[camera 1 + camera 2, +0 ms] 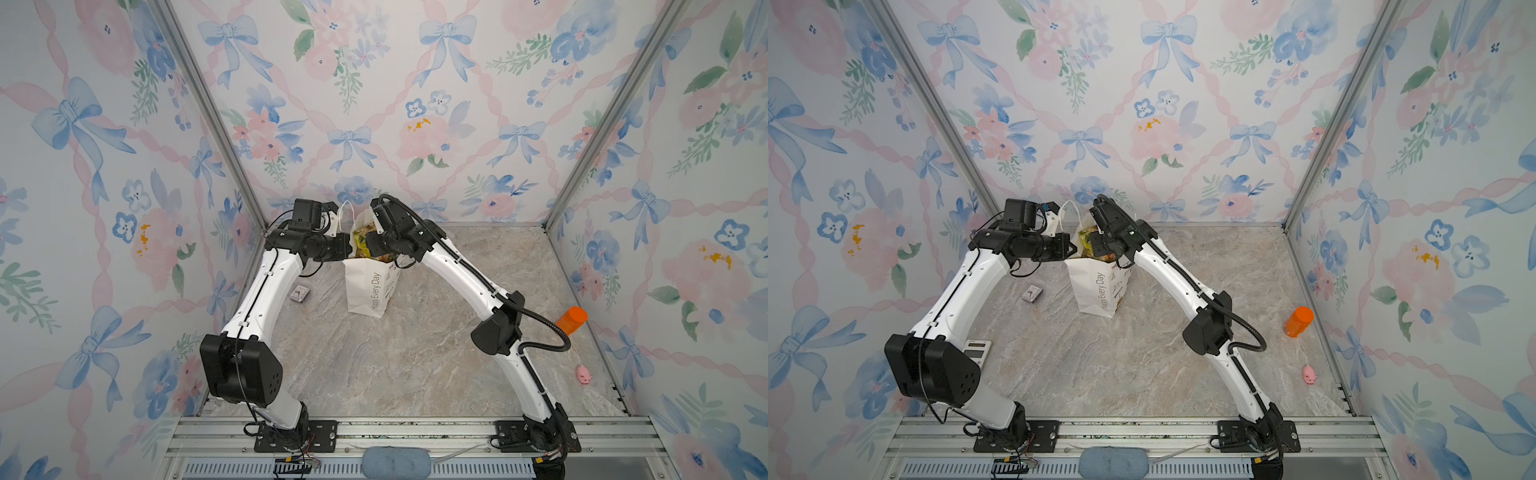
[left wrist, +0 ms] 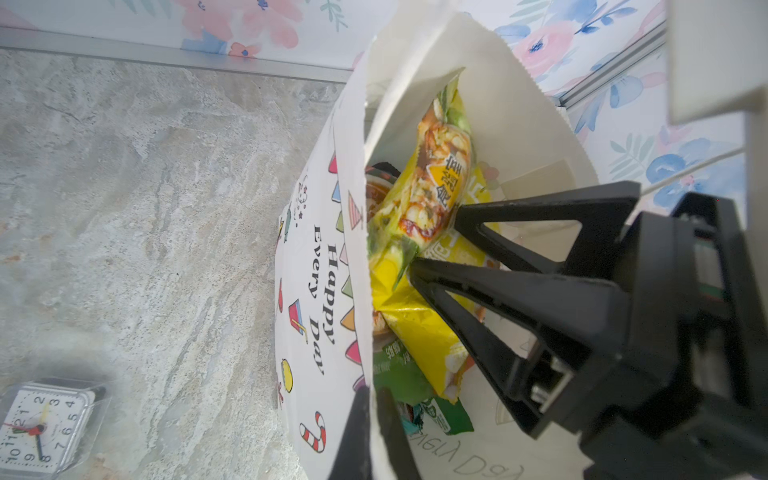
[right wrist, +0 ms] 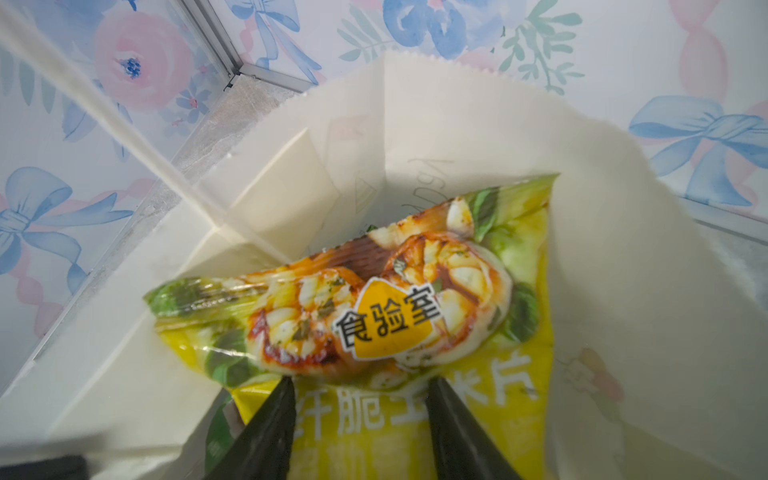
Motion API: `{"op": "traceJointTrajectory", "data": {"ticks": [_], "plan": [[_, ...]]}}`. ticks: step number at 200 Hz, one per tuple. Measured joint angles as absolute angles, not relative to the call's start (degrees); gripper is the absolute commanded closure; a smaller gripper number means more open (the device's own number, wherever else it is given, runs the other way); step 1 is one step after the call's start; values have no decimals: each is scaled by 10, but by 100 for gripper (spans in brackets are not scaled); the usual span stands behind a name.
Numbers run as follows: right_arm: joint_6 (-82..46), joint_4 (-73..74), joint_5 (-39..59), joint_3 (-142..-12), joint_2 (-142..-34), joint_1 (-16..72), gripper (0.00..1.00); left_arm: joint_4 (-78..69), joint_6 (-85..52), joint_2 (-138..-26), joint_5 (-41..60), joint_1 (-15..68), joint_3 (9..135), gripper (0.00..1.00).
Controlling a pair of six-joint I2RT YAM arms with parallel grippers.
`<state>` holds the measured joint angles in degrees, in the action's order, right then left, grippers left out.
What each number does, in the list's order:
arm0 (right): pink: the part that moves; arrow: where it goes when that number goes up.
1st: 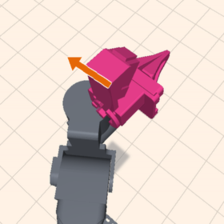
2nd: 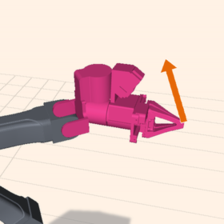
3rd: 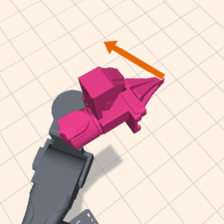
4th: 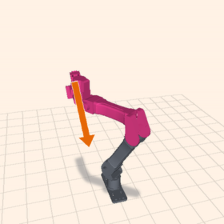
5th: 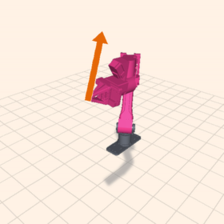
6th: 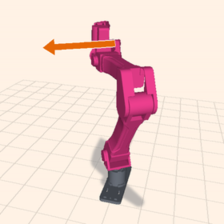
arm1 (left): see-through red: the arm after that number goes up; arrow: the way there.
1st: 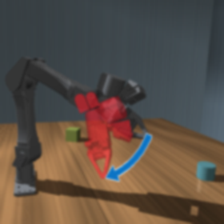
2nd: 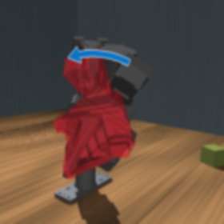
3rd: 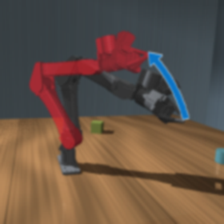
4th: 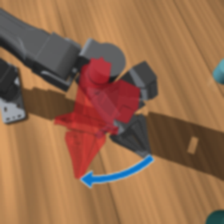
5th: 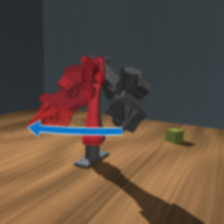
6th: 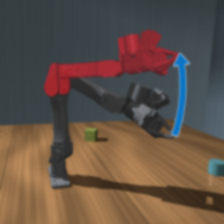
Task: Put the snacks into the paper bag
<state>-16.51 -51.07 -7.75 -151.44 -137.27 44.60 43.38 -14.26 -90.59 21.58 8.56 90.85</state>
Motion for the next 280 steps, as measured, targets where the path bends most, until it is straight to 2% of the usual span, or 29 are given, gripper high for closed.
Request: {"op": "traceJointTrajectory", "data": {"ticks": [45,65,87,147,187,225,233,253,280], "plan": [[-170,-517,-63,-1519,-1373,440,40,434,-143,-906,216,86,908,100],[-172,-517,-47,-1518,-1368,438,39,433,-146,-905,216,86,908,72],[-176,-514,-23,-1513,-1349,437,36,425,-150,-896,215,86,908,60],[-181,-441,47,-1439,-1237,438,21,400,-157,-851,206,86,905,48],[-178,-355,109,-1347,-1172,437,8,382,-161,-815,187,85,879,36],[-163,-287,193,-1320,-1166,437,0,352,-175,-755,163,85,859,22],[-160,-273,209,-1316,-1164,437,3,342,-177,-735,154,84,851,20],[-158,-224,244,-1273,-1139,437,4,312,-183,-684,135,83,827,16],[-151,-138,253,-1141,-1050,437,3,241,-193,-596,100,83,755,7]]}}
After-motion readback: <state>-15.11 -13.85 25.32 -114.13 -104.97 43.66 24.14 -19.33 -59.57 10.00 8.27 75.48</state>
